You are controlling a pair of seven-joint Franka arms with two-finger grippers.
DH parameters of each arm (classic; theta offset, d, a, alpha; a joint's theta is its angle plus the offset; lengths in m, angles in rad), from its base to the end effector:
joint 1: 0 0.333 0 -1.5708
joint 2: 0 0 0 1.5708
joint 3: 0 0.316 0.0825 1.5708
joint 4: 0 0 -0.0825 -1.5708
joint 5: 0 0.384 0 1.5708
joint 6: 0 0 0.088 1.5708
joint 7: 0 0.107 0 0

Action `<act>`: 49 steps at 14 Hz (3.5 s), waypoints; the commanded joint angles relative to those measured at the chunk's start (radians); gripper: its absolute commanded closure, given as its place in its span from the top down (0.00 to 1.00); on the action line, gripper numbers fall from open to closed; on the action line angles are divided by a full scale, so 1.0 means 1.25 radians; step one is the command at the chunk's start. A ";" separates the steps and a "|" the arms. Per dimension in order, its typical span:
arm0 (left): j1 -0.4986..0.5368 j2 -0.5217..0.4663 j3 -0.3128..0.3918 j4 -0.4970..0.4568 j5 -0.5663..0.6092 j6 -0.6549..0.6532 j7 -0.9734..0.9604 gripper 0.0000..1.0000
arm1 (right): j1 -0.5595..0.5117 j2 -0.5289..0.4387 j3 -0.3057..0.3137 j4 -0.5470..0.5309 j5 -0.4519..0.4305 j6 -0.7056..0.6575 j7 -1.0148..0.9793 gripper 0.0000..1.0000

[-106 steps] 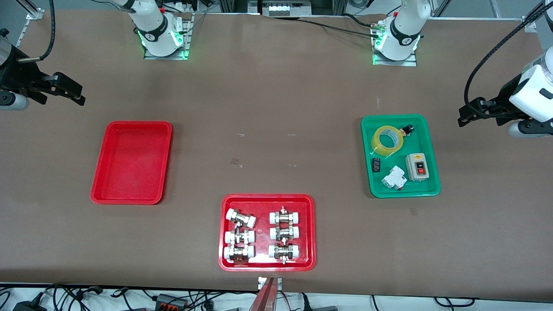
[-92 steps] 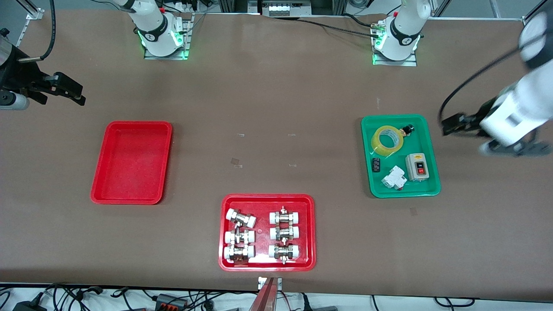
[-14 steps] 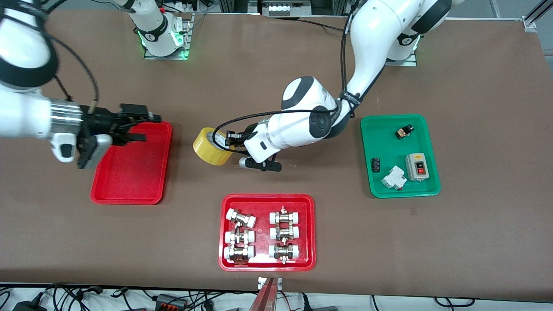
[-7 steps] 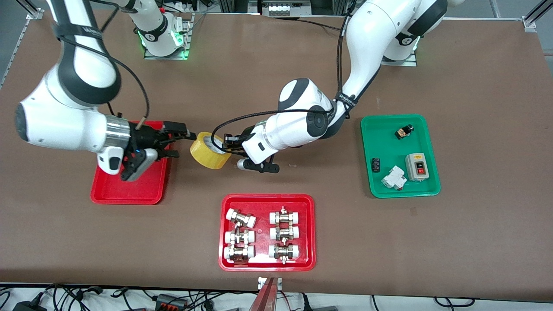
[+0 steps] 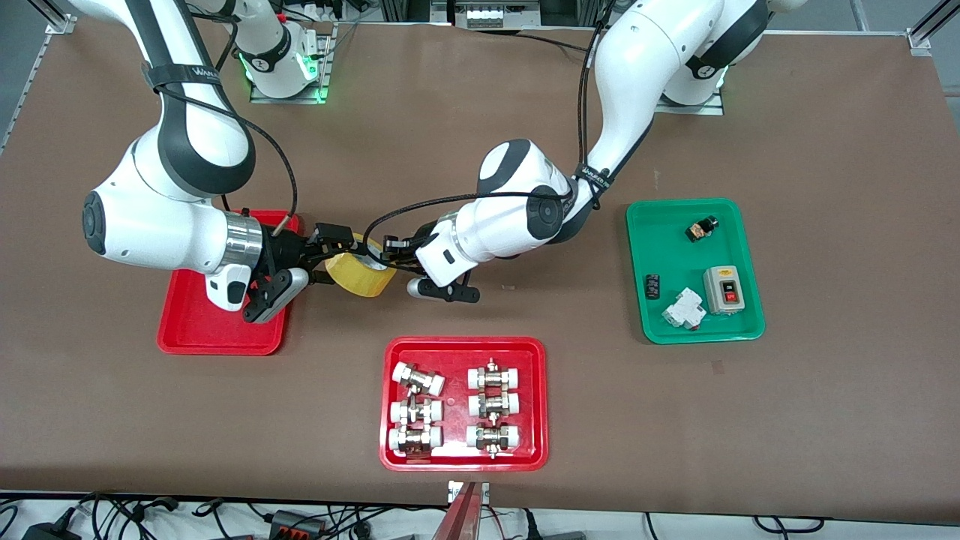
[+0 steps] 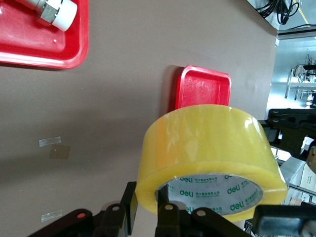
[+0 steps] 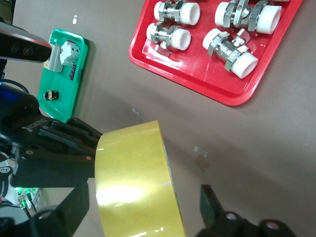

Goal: Left arm passes tape to right arm into tray
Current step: 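Hold the tape out with the left gripper while the right gripper grasps it, then lower the tape into the red tray with the right gripper while the left gripper withdraws, then open the right gripper to release the tape and raise it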

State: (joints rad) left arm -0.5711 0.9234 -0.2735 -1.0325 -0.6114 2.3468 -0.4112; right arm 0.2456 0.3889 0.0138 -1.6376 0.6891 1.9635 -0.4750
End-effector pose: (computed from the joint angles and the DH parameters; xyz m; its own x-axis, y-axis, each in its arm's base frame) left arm 0.5959 -0.5513 0.3435 0.9937 0.0263 -0.1089 0.0968 -0.6916 0.7158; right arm 0.6323 0.2096 0.4005 0.9140 0.3821 0.1361 0.3867 -0.7197 -0.5766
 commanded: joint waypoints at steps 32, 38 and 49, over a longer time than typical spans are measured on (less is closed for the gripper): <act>0.537 -0.451 0.022 -0.095 0.645 -0.794 0.252 1.00 | -0.414 0.229 -0.018 0.006 -0.106 -0.217 -0.443 0.59; 0.588 -0.715 0.011 -0.534 0.553 -0.497 0.179 1.00 | -0.374 0.197 -0.015 0.007 -0.271 -0.108 -0.458 1.00; 0.592 -0.722 0.008 -0.528 0.492 -0.499 0.179 1.00 | -0.227 -0.129 -0.017 -0.005 -0.536 -0.197 0.022 1.00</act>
State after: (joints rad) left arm 0.1552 0.0430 -0.2647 -1.6700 0.0289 1.7100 -0.1918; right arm -0.0746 0.3227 -0.0045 -1.6030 0.0592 1.7676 -0.5865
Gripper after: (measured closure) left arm 0.000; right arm 0.000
